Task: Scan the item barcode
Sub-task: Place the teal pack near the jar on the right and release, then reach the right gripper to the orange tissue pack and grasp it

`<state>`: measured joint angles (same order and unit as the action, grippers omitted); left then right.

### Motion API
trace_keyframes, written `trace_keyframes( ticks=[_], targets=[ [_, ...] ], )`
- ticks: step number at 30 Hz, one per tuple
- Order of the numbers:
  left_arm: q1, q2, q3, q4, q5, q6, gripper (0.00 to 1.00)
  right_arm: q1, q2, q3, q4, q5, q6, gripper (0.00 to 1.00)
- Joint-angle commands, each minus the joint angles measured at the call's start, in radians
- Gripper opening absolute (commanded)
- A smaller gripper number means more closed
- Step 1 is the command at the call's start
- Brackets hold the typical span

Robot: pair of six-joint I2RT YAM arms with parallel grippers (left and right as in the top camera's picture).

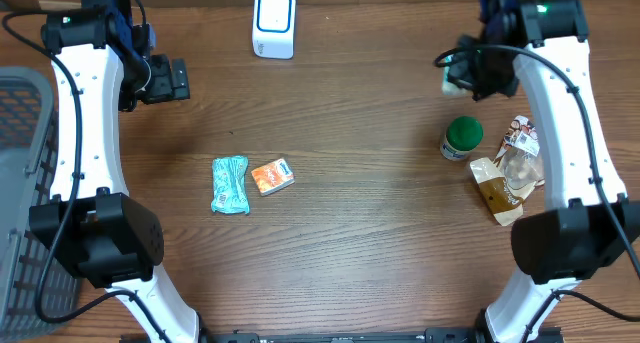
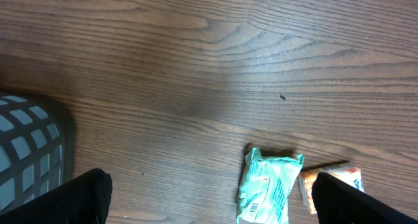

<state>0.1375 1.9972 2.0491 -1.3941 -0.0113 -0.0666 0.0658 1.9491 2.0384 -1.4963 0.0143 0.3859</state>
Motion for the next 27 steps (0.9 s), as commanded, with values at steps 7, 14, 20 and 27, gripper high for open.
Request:
trace_keyframes(
  ticks=[7, 14, 20, 27],
  targets=[
    [-0.001, -0.027, -0.001, 0.0, 0.004, 0.026, 1.0, -0.088, -0.004, -0.271, 0.08, -0.09, -0.002, 0.24],
    [-0.001, -0.027, -0.001, 0.0, 0.004, 0.026, 1.0, -0.081, -0.008, -0.132, 0.026, -0.085, -0.061, 0.78],
    [-0.001, -0.027, -0.001, 0.0, 0.004, 0.026, 1.0, 0.069, -0.008, -0.037, 0.079, -0.219, -0.061, 0.77],
    [-0.001, -0.027, -0.001, 0.0, 0.004, 0.026, 1.0, 0.392, -0.006, -0.2, 0.348, -0.306, -0.002, 0.77]
  ],
)
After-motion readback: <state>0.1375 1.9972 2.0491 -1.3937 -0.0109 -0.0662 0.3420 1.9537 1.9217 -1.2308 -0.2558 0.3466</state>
